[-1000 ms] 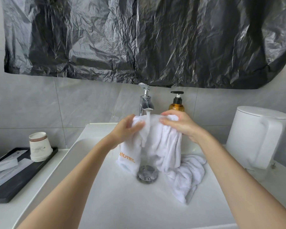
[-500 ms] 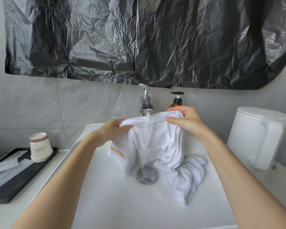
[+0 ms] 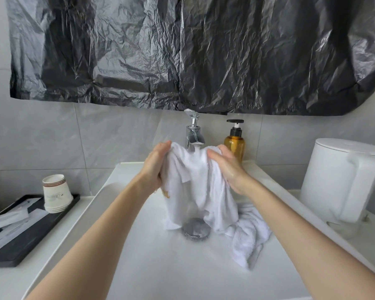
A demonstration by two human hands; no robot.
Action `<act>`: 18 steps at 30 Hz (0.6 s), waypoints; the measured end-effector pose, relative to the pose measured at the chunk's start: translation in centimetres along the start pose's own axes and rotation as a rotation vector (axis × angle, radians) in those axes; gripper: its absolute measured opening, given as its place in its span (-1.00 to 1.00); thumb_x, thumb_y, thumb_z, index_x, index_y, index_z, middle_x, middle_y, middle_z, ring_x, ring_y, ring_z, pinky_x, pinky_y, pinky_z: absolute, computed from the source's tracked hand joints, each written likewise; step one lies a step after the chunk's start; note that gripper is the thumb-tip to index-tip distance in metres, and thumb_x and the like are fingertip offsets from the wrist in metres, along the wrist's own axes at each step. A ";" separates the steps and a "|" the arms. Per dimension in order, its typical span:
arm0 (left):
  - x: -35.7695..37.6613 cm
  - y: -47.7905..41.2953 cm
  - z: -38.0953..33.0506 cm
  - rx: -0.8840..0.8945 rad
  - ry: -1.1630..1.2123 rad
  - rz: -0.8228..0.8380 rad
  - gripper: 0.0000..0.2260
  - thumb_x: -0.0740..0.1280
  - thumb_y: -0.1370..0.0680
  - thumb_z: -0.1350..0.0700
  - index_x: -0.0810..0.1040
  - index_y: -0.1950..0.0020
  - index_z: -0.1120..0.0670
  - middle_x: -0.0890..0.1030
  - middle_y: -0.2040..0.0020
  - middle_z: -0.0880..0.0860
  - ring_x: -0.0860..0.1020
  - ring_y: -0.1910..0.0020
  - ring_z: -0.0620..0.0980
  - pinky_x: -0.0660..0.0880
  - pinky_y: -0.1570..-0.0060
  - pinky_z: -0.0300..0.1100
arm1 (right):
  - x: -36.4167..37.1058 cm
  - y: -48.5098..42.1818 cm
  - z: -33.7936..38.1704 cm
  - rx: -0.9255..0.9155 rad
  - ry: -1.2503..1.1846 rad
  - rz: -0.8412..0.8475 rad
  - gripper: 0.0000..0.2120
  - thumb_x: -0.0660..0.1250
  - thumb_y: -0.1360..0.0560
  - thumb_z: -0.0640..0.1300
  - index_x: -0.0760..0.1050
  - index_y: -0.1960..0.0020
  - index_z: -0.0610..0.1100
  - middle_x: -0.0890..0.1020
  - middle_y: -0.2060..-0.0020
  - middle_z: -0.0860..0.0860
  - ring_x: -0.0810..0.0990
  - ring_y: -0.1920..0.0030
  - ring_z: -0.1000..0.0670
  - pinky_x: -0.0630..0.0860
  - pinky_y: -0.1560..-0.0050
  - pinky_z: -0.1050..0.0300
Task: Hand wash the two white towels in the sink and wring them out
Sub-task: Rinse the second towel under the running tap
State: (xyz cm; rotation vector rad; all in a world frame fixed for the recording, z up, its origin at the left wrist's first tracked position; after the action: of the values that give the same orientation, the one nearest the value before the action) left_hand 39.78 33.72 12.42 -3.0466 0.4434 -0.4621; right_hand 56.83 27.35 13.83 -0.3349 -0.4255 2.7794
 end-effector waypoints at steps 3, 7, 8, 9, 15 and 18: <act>1.6 0.2 0.5 0.038 -0.019 0.019 -0.81 0.26 -0.62 -0.02 0.47 0.07 0.08 0.57 0.15 0.13 0.56 0.15 0.04 0.49 0.06 -0.09 | 2.0 0.7 0.4 -0.126 0.033 -0.077 -0.76 0.23 -0.61 -0.06 0.28 0.19 -0.05 0.33 0.32 0.08 0.30 0.31 0.12 0.23 0.25 0.16; 3.1 1.0 2.0 0.009 -0.080 -0.025 -0.71 0.18 -0.64 -0.05 0.58 -0.08 0.13 0.65 0.05 0.12 0.62 0.05 0.09 0.54 0.02 -0.07 | 3.1 1.2 1.4 -0.221 0.014 -0.190 -0.71 0.20 -0.63 -0.02 0.29 0.24 -0.05 0.34 0.42 0.12 0.31 0.39 0.16 0.26 0.30 0.20; 3.2 1.3 2.4 0.003 -0.101 -0.041 -0.70 0.17 -0.64 -0.04 0.60 -0.07 0.13 0.66 0.07 0.11 0.63 0.08 0.08 0.55 0.08 -0.10 | 3.1 1.2 1.5 -0.230 0.051 -0.215 -0.70 0.20 -0.63 0.00 0.30 0.26 -0.04 0.36 0.43 0.13 0.33 0.40 0.17 0.27 0.29 0.19; 3.4 1.6 2.7 -0.004 -0.117 -0.049 -0.71 0.17 -0.64 -0.03 0.61 -0.02 0.11 0.67 0.12 0.09 0.63 0.13 0.05 0.53 0.17 -0.14 | 3.0 1.2 1.6 -0.237 0.088 -0.237 -0.70 0.20 -0.63 0.02 0.31 0.25 -0.05 0.38 0.43 0.13 0.36 0.40 0.17 0.29 0.28 0.16; 3.9 2.0 1.8 0.017 -0.099 -0.066 -0.72 0.19 -0.60 0.05 0.53 0.28 0.07 0.58 0.38 0.01 0.54 0.36 -0.02 0.43 0.36 -0.22 | 3.4 2.3 1.9 -0.254 0.198 -0.274 -0.70 0.15 -0.63 0.06 0.44 -0.01 -0.19 0.56 0.28 -0.06 0.52 0.25 -0.03 0.37 0.22 0.07; 2.8 1.7 1.7 -0.009 -0.114 -0.152 -0.69 0.16 -0.60 0.10 0.39 0.36 0.08 0.45 0.49 -0.02 0.40 0.45 -0.03 0.30 0.48 -0.27 | 5.6 3.6 2.3 -0.339 0.218 -0.142 -0.73 0.17 -0.64 -0.03 0.37 0.15 -0.18 0.40 0.44 0.05 0.31 0.42 0.13 0.24 0.36 0.13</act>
State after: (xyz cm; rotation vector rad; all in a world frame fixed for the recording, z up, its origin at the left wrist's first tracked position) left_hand 42.41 31.31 11.45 -3.1081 0.2112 -0.2899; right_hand 50.09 25.33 13.78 -0.6505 -0.8314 2.4927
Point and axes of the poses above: each hand's wrist, its own y-axis away from the middle knuckle, its own x-axis out of the palm, z = x × y, the point moved 8 cm from there along -y, towards the middle knuckle
